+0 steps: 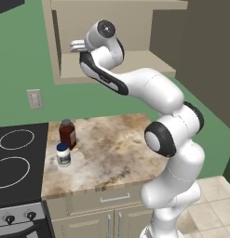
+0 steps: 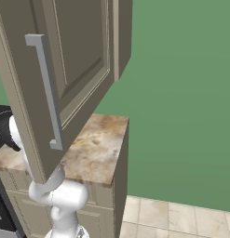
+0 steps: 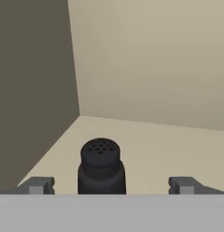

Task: Collect the paprika, mayonnaise, and shaker from the cabinet and place them next to the stove.

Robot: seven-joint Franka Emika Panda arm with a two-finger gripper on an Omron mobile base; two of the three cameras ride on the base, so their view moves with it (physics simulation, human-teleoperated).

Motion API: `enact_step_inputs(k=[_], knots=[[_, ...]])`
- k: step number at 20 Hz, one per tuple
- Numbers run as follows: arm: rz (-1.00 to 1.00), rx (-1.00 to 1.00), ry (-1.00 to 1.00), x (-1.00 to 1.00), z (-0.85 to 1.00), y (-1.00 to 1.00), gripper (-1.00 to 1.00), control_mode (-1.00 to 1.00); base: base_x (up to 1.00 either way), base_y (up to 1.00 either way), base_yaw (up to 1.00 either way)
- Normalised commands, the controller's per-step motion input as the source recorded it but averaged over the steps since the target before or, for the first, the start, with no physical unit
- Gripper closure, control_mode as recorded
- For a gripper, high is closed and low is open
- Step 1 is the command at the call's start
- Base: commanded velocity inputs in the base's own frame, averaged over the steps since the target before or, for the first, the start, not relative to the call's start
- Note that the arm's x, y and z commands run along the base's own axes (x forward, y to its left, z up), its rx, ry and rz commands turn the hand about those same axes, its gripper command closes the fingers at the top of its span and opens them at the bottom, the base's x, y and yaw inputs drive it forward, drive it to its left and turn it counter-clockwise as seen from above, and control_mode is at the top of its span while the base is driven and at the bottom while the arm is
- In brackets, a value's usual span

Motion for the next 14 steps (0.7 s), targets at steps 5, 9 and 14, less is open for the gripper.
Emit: enact_step_inputs(k=[5, 9, 14], knots=[[0.00, -0.02, 0.00, 0.12, -0.21, 0.04, -1.00, -1.00, 0.00, 0.00, 0.00], [0.00, 0.00, 0.00, 0.04, -0.11, 0.12, -1.00, -1.00, 0.00, 0.00, 0.00], [0.00, 0.00, 0.00, 0.04, -0.07, 0.09, -1.00, -1.00, 0.00, 0.00, 0.00]])
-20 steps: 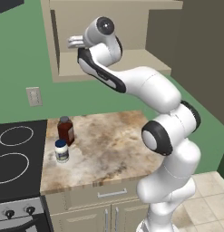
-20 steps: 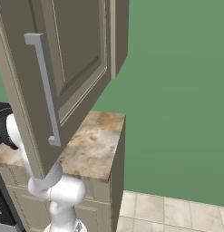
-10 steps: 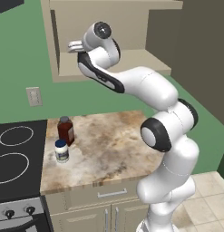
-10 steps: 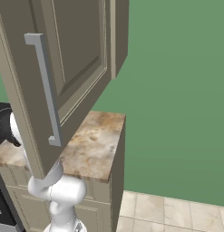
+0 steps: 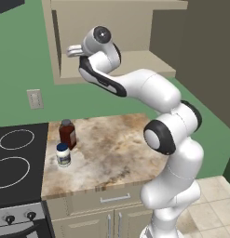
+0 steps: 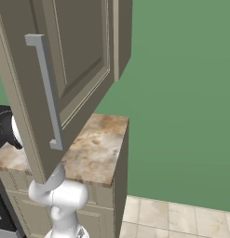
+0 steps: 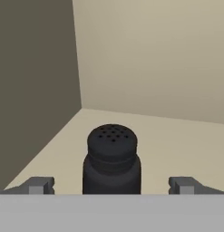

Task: Collect the paprika, mayonnaise, and shaker from the cabinet and place them next to the stove.

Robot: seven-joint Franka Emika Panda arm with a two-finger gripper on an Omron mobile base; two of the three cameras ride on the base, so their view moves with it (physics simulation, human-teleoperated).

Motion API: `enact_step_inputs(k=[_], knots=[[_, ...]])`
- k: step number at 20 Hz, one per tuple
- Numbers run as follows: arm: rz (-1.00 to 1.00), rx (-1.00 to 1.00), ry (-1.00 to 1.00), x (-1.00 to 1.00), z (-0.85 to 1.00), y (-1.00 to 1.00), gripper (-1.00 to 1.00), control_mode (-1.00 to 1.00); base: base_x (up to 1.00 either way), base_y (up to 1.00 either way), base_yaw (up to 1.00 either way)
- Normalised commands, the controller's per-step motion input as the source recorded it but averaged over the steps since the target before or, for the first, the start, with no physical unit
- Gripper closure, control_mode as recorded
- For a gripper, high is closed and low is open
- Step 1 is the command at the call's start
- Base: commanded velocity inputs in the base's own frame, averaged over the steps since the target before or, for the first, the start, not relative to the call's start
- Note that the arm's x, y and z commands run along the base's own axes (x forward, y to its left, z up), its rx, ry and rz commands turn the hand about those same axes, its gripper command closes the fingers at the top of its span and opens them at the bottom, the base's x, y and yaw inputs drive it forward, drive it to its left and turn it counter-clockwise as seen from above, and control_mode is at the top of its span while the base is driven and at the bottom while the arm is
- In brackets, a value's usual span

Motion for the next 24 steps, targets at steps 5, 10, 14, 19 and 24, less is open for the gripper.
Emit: enact_step_inputs(k=[5, 10, 14, 19, 24], knots=[[0.00, 0.00, 0.00, 0.11, -0.03, 0.03, -1.00, -1.00, 0.00, 0.00, 0.00], [0.00, 0.00, 0.00, 0.11, -0.02, 0.00, 1.00, -1.00, 0.00, 0.00, 0.00], [0.00, 0.00, 0.00, 0.08, -0.04, 0.00, 1.00, -1.00, 0.00, 0.00, 0.00], [0.00, 0.00, 0.01, 0.04, -0.01, 0.00, 1.00, -1.00, 0.00, 0.00, 0.00], [0.00, 0.00, 0.00, 0.01, 0.00, 0.00, 1.00, -1.00, 0.00, 0.00, 0.00]])
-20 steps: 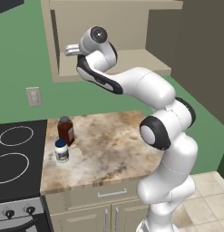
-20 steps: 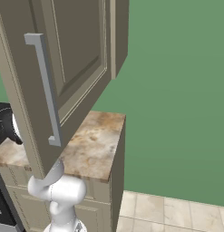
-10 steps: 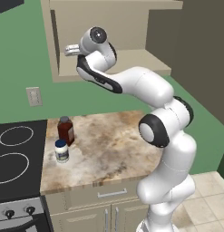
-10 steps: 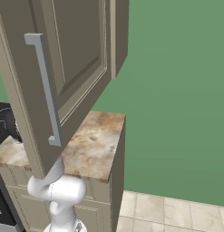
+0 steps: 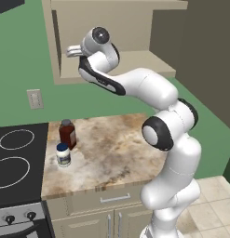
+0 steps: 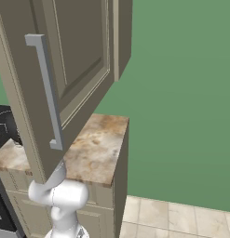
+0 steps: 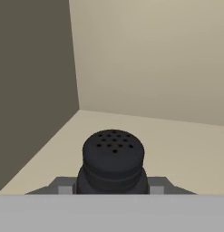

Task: Collect the paprika, mayonnaise, and shaker from the cabinet and place them next to the stove.

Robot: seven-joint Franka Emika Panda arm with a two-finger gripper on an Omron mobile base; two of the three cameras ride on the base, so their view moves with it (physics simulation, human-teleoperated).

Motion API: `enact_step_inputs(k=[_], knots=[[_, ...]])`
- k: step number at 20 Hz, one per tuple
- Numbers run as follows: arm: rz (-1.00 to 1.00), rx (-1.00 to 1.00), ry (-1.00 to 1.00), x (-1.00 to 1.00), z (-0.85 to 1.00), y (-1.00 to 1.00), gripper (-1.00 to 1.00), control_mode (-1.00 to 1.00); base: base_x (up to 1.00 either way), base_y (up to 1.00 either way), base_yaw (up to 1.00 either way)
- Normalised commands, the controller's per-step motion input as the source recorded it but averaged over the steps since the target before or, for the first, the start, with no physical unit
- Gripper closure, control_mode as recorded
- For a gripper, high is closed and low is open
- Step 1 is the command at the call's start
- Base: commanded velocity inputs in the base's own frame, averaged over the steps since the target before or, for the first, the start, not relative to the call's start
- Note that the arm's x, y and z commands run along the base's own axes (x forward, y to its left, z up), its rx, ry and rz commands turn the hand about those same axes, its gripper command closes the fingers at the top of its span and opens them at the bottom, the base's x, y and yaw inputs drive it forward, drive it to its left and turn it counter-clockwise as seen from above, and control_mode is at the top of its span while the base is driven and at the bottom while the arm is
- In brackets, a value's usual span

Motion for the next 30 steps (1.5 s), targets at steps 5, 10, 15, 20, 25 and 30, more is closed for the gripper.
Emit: enact_step_inputs(k=[5, 10, 15, 20, 25, 30], knots=[[0.00, 0.00, 0.00, -0.29, -0.02, 0.00, 1.00, -1.00, 0.00, 0.00, 0.00], [0.00, 0.00, 0.00, -0.52, -0.09, 0.01, 1.00, -1.00, 0.00, 0.00, 0.00], [0.00, 0.00, -0.02, -0.58, -0.10, 0.00, 1.00, -1.00, 0.00, 0.00, 0.00], [0.00, 0.00, -0.06, -0.63, -0.08, 0.00, 1.00, -1.00, 0.00, 0.00, 0.00], [0.01, 0.00, -0.06, -0.72, -0.10, 0.00, 1.00, -1.00, 0.00, 0.00, 0.00], [0.09, -0.01, -0.01, -0.72, -0.21, 0.13, 1.00, -1.00, 0.00, 0.00, 0.00]])
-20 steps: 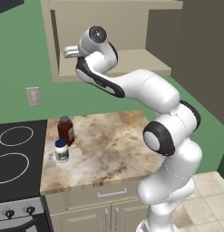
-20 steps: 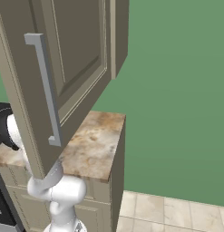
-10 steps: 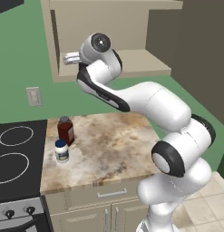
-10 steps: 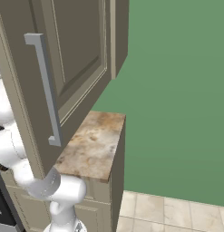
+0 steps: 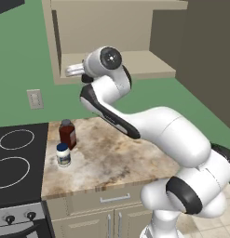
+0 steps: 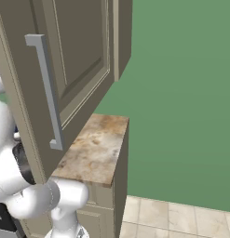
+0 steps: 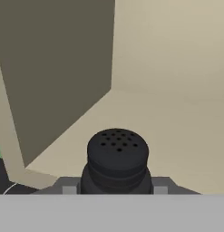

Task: Collect the paprika, mayonnaise, and shaker from the cabinet and place them next to the stove.

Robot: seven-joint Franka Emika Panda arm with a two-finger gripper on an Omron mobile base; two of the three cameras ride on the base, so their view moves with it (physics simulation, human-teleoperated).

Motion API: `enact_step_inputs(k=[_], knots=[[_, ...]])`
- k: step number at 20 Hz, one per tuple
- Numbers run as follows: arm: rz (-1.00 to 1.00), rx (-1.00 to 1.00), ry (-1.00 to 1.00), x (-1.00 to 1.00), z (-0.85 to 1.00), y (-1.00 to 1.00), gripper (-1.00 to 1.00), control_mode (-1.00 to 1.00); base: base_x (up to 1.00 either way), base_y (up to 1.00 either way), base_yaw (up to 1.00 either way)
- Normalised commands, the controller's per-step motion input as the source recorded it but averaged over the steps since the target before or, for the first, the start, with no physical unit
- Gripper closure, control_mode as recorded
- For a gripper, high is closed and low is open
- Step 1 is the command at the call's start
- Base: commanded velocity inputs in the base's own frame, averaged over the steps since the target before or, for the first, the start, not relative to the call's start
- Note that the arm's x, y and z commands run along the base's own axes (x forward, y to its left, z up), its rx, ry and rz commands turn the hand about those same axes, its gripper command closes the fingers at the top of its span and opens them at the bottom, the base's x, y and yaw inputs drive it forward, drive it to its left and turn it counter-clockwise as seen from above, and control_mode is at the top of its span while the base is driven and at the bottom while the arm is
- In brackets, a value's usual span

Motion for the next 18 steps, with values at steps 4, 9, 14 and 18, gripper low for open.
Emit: enact_step_inputs(k=[4, 9, 14, 18], knots=[[0.16, -0.03, 0.00, -0.54, -0.37, 0.30, 1.00, -1.00, 0.00, 0.00, 0.00], [0.24, -0.02, 0.02, -0.38, -0.45, 0.22, 1.00, -1.00, 0.00, 0.00, 0.00], [0.34, -0.01, 0.06, -0.36, -0.58, 0.10, 1.00, -1.00, 0.00, 0.00, 0.00], [0.36, -0.01, 0.08, -0.33, -0.60, 0.09, 1.00, -1.00, 0.00, 0.00, 0.00]])
